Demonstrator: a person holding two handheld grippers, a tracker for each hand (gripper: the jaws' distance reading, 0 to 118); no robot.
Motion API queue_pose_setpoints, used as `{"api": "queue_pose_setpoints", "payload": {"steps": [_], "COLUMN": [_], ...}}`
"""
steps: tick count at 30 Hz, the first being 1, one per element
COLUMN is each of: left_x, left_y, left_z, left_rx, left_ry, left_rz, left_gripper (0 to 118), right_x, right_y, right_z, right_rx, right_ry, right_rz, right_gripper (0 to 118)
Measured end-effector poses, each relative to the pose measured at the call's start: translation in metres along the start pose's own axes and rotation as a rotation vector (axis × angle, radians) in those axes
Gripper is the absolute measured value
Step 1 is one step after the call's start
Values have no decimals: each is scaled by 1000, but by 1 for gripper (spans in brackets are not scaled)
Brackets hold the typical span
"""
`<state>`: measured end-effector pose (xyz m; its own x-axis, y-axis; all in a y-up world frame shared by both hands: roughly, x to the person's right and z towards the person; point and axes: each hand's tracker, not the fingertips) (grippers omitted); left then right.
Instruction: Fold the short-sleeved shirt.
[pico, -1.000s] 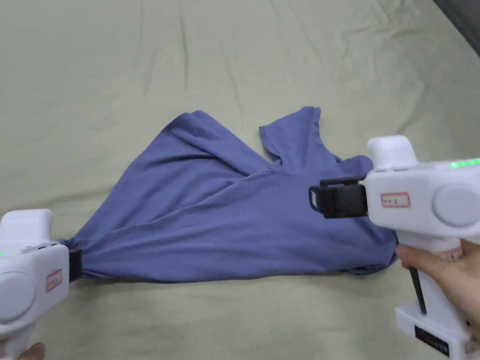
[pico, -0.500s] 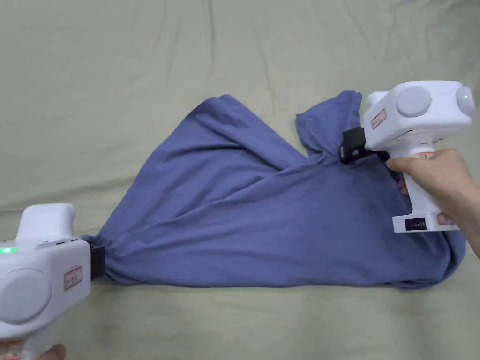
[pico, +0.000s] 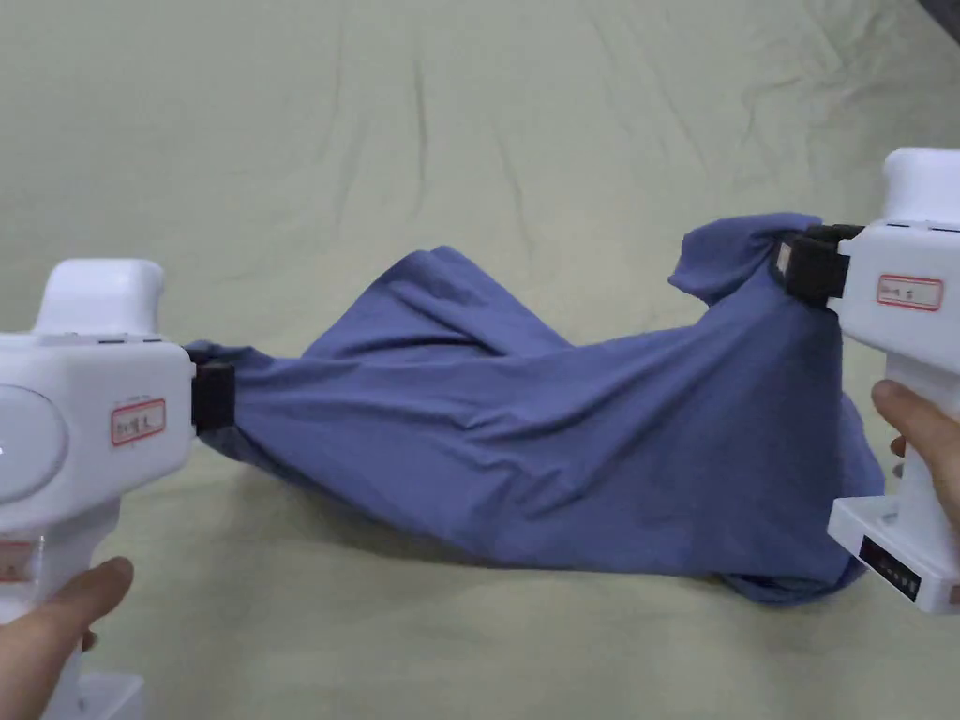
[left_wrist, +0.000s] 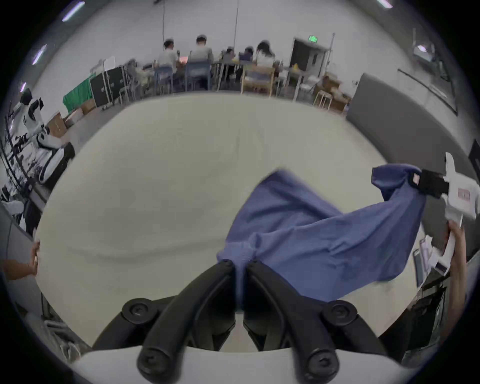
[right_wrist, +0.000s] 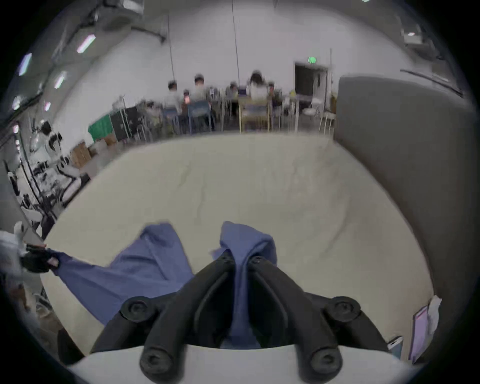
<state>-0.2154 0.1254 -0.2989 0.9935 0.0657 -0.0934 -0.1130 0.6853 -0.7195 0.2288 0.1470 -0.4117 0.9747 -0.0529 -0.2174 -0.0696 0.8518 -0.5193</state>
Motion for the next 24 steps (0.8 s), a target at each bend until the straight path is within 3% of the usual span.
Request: {"api": "queue_pose_setpoints", "payload": {"steps": [3,10,17,24], "left_x": [7,35,60,49], "left_y": [46,119,161,220], "left_z": [53,216,327,338], "left_rx": [162,562,782,765], "left_ry": [-17,-44,57,78], "left_rz": [-14,-95,-221,-240], "left_gripper": [1,1,1,1], "right_x": [4,-2,10,11], "right_y": [33,111,176,242], "right_z": [77,256,324,307], "right_rx": [210,594,764,767], "right_ry": [0,-5,44,39], "right_rz": [-29,29,-12,-3], "right_gripper": [7,7,7,7]}}
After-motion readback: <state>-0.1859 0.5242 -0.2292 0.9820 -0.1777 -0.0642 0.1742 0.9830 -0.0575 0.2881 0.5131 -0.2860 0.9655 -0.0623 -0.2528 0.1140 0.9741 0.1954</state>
